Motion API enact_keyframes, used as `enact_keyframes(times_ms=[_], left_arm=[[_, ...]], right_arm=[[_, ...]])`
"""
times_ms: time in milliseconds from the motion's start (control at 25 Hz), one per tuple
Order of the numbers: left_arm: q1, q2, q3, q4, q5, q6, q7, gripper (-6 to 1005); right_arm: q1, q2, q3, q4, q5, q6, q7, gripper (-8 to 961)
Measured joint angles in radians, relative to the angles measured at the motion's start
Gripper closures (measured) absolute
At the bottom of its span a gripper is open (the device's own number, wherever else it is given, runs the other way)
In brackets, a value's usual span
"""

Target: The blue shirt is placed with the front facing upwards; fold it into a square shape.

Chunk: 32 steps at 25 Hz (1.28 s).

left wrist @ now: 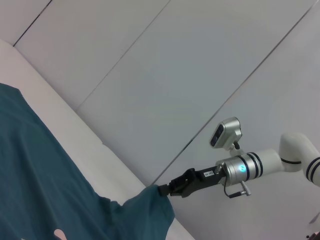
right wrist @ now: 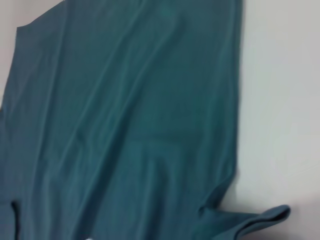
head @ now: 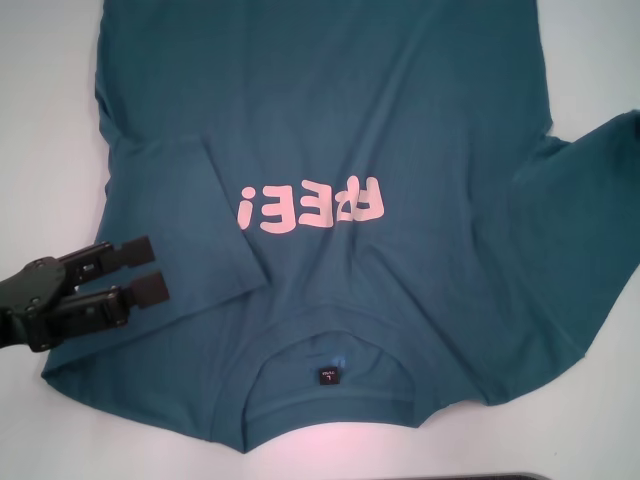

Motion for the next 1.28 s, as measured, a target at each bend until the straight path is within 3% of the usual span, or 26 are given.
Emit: enact_keyframes(times_ms=[360,680,1000,1280], left_arm=[[0.001,0.009,-0.073,0.004,0.000,-0.002,-0.002,67],[0.003,0.011,-0.090,0.001,0.000,-0.002,-0.002,66],[0.004,0.012,-0.129,0.000,0.000,-0.003,-0.002,67],[0.005,0.012,-0.142,0.000,0.000,-0.003,-0.002,67]], right_arm=[[0.036,0.052,-0.003,0.002,0.004,-0.139,-0.010,940],[0.081,0.071,-0.005,-0.004,0.045,-0.183,-0.006,939],[0.127,0.118,-0.029,0.031,0.071,-0.137,-0.005,937],[0.136,0.123,-0.030,0.167,0.127,-0.030,-0.001,936]])
